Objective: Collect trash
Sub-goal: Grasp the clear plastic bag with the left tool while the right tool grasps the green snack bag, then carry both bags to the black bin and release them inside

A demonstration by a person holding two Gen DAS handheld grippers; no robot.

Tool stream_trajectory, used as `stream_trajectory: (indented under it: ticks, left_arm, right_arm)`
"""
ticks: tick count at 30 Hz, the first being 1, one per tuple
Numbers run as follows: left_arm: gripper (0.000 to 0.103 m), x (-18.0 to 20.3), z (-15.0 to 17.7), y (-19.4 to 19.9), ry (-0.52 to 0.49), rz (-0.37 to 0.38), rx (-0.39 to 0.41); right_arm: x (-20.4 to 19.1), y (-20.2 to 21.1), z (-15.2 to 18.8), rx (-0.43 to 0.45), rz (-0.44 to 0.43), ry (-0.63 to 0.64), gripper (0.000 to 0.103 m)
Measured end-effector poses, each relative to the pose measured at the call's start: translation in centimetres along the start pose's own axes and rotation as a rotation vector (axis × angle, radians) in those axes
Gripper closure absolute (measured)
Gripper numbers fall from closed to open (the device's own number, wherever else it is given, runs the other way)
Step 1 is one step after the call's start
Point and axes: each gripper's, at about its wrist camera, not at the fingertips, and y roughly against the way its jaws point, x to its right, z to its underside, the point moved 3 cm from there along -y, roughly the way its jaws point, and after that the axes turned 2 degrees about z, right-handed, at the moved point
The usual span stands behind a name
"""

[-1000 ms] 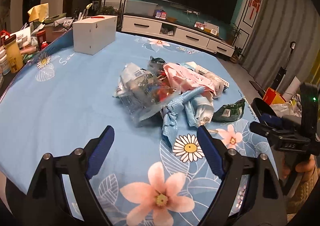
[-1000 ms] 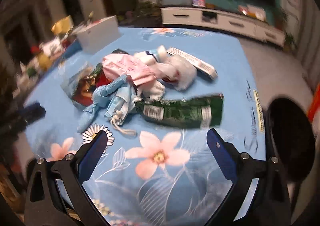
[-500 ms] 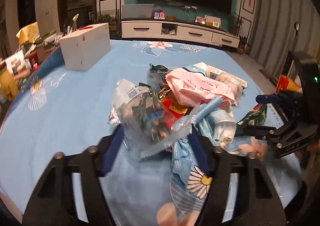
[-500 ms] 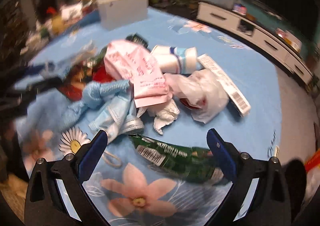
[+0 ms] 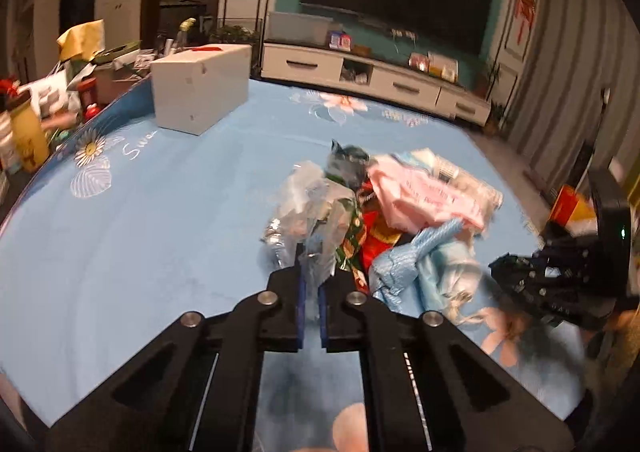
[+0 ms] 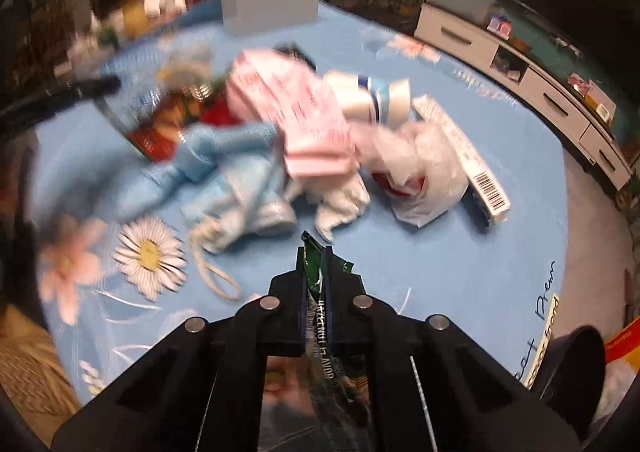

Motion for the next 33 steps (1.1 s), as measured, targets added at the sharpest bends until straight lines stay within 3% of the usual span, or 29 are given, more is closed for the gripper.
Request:
stream_trajectory:
  ticks: [4,7,10,15,18,25,33]
  left_arm:
    - [0.098,-0.5,-0.5,2.2,0.025,0.015,0.036]
    - [0.098,-0.3,-1.0,4.3,0.039,0.032,0.074]
    - [0.098,0.1,-1.4,6.0,0.043,0.061,0.101]
    - [0.098,1.8,-1.5,7.8,0.011,0.095,0.118]
    - [0.098,2.8,-1.4,8.2,0.0,0.115,0.117]
    - [0.098,6.5,-1.3,8.2,-0.058,0.193,0.089]
    - [0.098,14.5,-1.2,6.7,-0.199,0.338,0.031]
  right_arm:
    - [-0.3,3.4,0.5,0.101,-0.014,-0.099,0.096]
    - [1.0,6.4,1.0,0.213,-0.096,-0.309,0.095]
    - [2.7,9.1,2.4,0.337,-0.245,-0.541,0.095]
    - [4.3,11.8,3.2,0.425,-0.327,-0.671,0.095]
    - [5.5,13.0,3.9,0.471,-0.333,-0.731,0.095]
    - [7.7,15.8,6.7,0.516,-0.253,-0.799,0.095]
    - [11.6,18.6,10.8,0.587,-0.134,-0.895,0.095]
